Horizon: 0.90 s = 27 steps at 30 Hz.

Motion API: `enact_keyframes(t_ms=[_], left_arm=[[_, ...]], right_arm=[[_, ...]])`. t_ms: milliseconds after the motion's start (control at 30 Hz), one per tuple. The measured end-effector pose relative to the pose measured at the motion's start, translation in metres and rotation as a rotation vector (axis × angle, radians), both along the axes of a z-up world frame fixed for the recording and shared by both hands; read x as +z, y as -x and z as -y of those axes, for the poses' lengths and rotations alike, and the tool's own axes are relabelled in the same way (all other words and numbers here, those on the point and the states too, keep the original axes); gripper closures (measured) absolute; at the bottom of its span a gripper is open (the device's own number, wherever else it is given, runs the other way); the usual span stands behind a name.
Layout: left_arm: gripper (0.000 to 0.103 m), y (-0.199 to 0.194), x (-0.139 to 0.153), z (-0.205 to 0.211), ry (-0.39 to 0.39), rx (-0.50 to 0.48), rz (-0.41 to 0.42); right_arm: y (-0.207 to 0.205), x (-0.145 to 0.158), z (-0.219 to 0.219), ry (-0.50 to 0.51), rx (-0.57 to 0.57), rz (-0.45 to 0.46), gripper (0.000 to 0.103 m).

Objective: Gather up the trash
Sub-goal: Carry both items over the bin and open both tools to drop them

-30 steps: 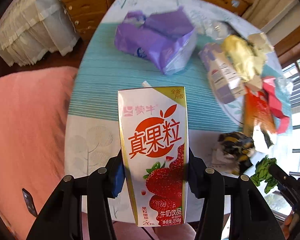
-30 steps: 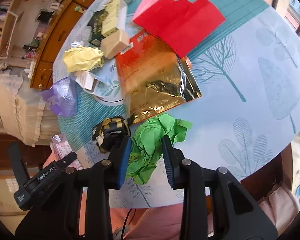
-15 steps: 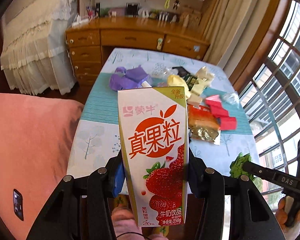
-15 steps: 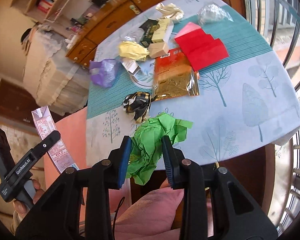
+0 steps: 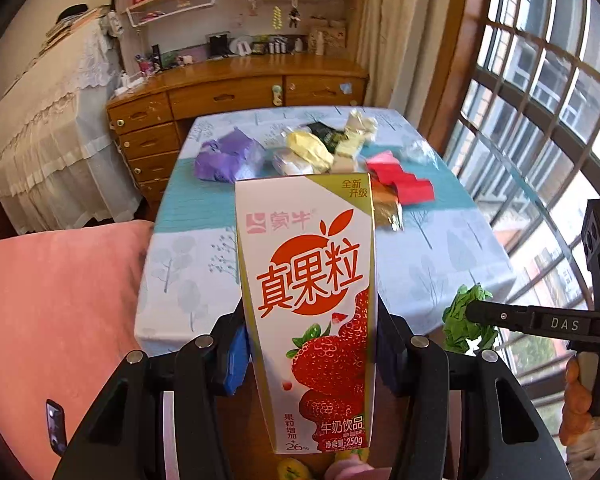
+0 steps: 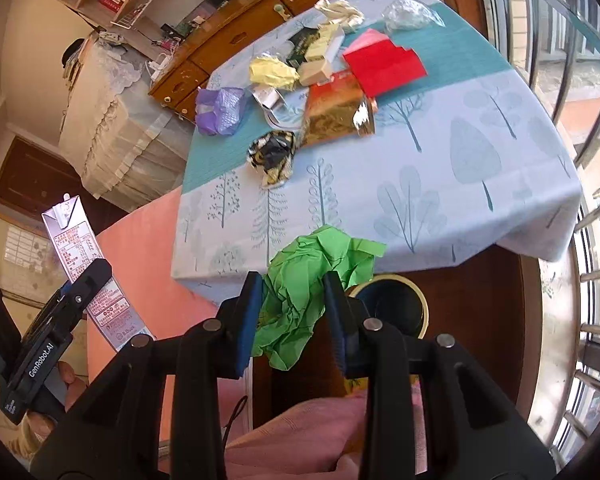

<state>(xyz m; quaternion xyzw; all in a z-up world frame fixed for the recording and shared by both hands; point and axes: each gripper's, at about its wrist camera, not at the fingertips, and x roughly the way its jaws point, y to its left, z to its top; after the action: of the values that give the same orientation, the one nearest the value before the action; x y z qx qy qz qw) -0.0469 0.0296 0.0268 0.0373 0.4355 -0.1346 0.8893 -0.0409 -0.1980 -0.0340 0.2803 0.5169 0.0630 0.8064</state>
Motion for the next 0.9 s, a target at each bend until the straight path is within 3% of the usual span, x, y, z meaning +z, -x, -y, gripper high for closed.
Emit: enact_keyframes(t_ms=[133, 267, 467, 600, 667, 900], left_arm=[[0.051, 0.007, -0.041, 0.008, -0.014, -0.073, -0.026], [0.051, 0.023, -0.099, 0.01, -0.017, -0.152, -0.077], [0.051, 0.035, -0.228, 0.016, -0.064, -0.261, -0.168], [0.051, 0.033, -0.306, 0.026, -0.135, -0.309, -0.171], [0.051, 0.031, -0.33, 0.029, -0.155, -0.323, -0.153], [0.05, 0.006, -0.427, 0.033, -0.203, -0.348, -0.124]], right_arm=[[0.015, -0.034, -0.011, 0.01, -0.025, -0.084, 0.075], [0.035, -0.089, -0.032, 0.058, -0.04, -0.174, 0.075], [0.06, -0.198, -0.048, 0.08, -0.125, -0.289, 0.075], [0.069, -0.271, -0.045, 0.063, -0.197, -0.349, 0.075], [0.07, -0.303, -0.042, 0.053, -0.221, -0.373, 0.075], [0.052, -0.384, -0.035, 0.088, -0.194, -0.395, 0.074]])
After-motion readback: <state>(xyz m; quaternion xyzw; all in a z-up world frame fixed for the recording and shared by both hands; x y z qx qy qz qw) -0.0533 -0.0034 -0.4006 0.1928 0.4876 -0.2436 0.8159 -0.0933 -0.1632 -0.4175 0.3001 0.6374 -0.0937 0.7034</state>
